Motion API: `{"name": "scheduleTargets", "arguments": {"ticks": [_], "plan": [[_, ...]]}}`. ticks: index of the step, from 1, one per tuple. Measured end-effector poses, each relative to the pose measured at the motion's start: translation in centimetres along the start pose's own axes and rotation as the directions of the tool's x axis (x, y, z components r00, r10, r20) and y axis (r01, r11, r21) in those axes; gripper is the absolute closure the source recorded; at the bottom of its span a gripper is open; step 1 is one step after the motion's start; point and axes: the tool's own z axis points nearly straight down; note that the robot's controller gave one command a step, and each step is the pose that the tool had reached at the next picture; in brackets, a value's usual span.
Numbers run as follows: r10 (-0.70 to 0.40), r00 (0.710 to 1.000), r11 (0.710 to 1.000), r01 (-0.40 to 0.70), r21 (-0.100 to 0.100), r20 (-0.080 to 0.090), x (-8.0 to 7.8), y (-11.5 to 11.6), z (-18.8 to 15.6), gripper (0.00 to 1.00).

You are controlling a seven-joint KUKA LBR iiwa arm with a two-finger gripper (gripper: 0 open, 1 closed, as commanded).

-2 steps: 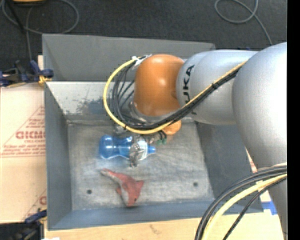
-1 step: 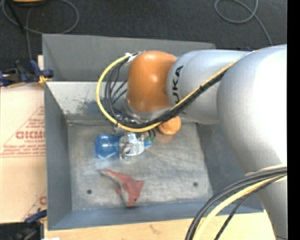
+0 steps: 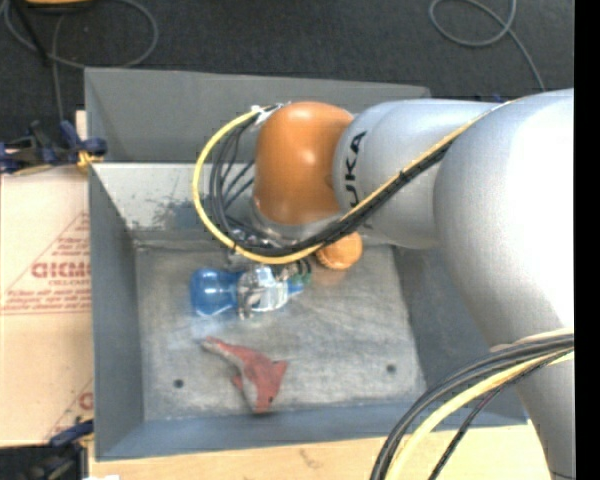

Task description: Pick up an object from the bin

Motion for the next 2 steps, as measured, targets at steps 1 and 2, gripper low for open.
{"name": "scheduleTargets", "arguments": {"ticks": [1,2], "plan": [[0.074,0.997,0.997,-0.074,-0.001,0.001,0.33,0.65,-13.49,1.0],[0.075,0.997,0.997,-0.075,-0.001,0.0,0.35,0.65,-13.44,1.0]]}}
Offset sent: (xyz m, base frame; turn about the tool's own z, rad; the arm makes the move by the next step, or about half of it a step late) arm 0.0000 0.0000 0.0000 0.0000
